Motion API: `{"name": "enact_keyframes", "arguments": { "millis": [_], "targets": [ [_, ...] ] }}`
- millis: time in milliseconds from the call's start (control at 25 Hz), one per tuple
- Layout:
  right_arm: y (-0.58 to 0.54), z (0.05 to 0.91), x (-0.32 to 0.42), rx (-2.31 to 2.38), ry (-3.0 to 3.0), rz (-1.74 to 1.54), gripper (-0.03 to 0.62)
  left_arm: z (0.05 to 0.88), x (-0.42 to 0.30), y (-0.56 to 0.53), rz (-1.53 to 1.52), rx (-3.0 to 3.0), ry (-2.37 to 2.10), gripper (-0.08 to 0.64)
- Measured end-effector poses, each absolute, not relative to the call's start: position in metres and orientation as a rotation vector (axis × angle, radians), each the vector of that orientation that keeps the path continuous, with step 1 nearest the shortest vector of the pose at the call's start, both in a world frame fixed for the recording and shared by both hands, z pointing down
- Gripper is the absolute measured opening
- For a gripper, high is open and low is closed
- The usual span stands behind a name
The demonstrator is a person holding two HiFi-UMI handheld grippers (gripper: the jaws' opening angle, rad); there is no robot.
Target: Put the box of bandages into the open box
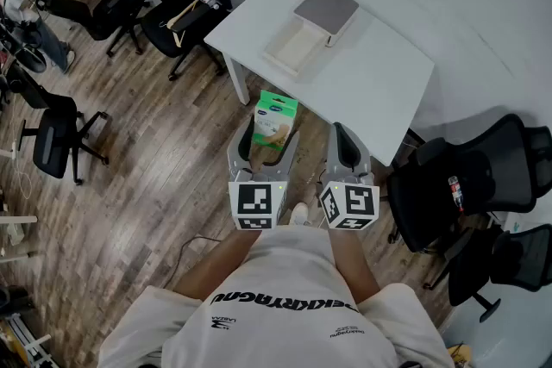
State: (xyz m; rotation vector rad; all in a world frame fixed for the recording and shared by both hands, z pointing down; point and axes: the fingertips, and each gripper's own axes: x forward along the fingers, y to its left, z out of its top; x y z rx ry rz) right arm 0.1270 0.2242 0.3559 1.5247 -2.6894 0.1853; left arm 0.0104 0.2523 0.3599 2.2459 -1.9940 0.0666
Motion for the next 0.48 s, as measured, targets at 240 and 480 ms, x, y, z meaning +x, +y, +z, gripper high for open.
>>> {"name": "enact_keyframes", "arguments": {
  "millis": [240, 480],
  "targets": [
    [0.219, 0.350, 0.141, 1.498, -2.731, 0.197, -0.002, 0.355, 0.023, 0.248, 0.074, 2.233, -2.030, 0.364],
    [0.208, 0.348, 0.159, 1.438, -2.796, 0.205, -0.002, 0.354, 0.041, 0.239, 0.092, 2.201, -2.083, 0.364]
  ]
}}
